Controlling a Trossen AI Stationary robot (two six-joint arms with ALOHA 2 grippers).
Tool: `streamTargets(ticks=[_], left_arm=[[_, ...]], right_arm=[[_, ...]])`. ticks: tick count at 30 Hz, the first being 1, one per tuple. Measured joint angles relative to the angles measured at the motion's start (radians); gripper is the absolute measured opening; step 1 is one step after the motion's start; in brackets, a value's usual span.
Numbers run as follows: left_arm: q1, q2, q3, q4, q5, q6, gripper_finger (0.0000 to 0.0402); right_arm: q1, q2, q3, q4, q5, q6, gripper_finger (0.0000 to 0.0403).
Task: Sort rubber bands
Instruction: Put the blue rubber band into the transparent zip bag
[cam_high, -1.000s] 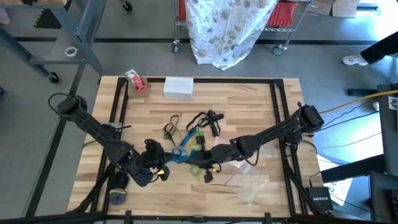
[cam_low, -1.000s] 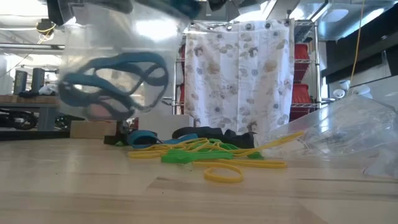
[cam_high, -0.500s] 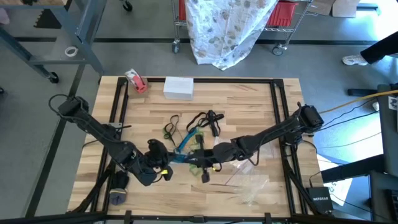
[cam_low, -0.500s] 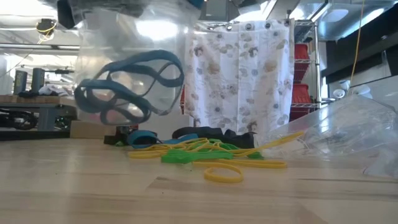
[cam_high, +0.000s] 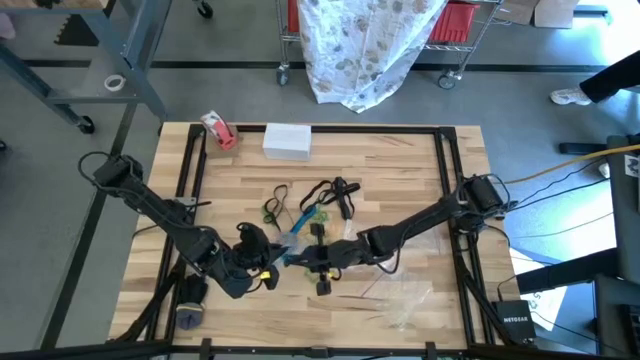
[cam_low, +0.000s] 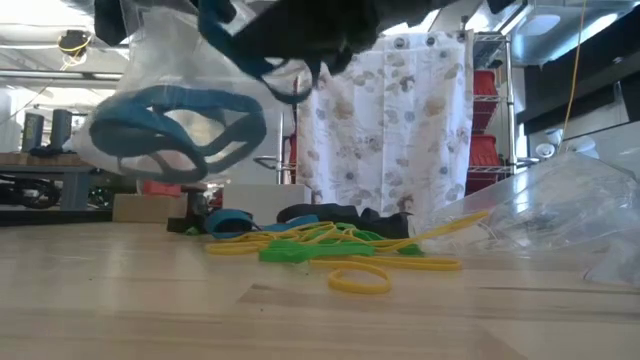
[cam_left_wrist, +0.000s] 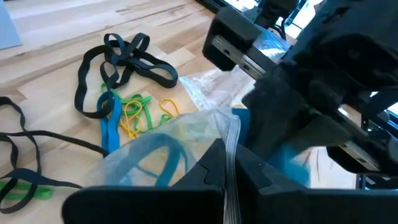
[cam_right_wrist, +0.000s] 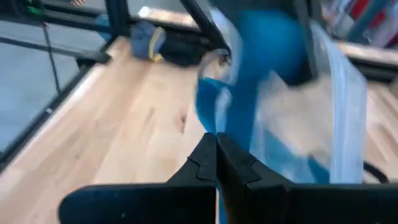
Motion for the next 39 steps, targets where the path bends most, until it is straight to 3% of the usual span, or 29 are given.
streamTargets(ticks=[4,11,17,24,29,34,39], left_arm=[[-0.003,0.0,0.0,-0.001,0.008,0.008,0.0],[-0.004,0.0,0.0,-0.074,0.026,-0.004,0.0],[-0.01,0.0,0.0,-0.182,0.029,-0.06,0.0],[-0.024,0.0,0.0,-0.256,0.029,-0.127,0.0],[-0.031,0.0,0.0,-0.258,0.029,-0.133,0.0],[-0.031,0.0,0.0,-0.257,0.029,-0.129,0.0],[-0.029,0.0,0.0,-0.255,0.027,-0.119,0.0]], right_arm=[[-0.002,-0.007,0.0,-0.036,0.086,0.053,0.0001],[0.032,-0.083,0.038,-0.075,0.035,0.055,0.0001],[0.063,-0.122,0.08,-0.313,0.05,0.11,0.0001],[0.099,-0.078,0.078,-0.603,-0.018,0.295,0.0001],[0.189,-0.084,0.078,-0.747,-0.072,0.347,0.0001],[0.266,-0.096,0.069,-0.803,-0.065,0.427,0.0001],[0.268,-0.088,-0.021,-0.778,-0.042,0.553,0.0001]])
